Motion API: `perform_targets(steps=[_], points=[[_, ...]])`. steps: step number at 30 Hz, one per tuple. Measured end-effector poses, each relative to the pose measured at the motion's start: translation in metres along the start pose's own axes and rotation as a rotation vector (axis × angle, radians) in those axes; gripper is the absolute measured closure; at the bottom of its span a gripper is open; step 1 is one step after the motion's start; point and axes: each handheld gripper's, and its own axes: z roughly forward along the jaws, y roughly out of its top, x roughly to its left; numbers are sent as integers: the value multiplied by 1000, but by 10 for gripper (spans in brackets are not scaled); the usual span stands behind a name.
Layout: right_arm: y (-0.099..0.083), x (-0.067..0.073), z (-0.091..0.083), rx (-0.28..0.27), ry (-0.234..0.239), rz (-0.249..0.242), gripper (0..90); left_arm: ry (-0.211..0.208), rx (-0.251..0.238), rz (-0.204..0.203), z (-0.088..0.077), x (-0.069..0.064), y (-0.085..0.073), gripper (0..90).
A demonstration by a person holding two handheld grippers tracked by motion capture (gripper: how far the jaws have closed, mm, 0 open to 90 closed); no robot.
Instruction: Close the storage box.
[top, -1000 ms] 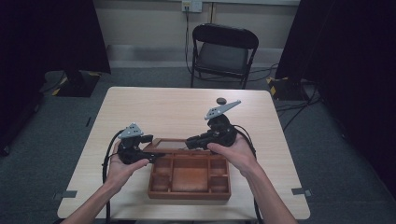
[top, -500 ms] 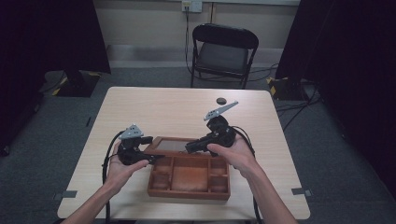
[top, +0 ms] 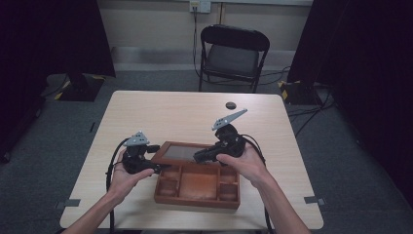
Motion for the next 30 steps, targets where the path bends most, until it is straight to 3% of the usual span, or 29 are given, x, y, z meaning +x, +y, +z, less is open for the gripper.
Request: perform_targets(steps=[3,6,19,22,30], points=[[-3,0,2,8,15,-5,828,1,20,16,-2,1,-4,161],[-5,2,4,9,9,-27,828,-1,19,-1,-4,3,-8,160],[-20,7,10,35,-14,-57,829,-20,80,23,-1,5,-17,160],[-21,8,11,41,-14,-56,829,-13,72,-2,-3,10,-20,169],[-27,11,10,44,-31,-68,828,-1,105,-4,0,18,-23,170]])
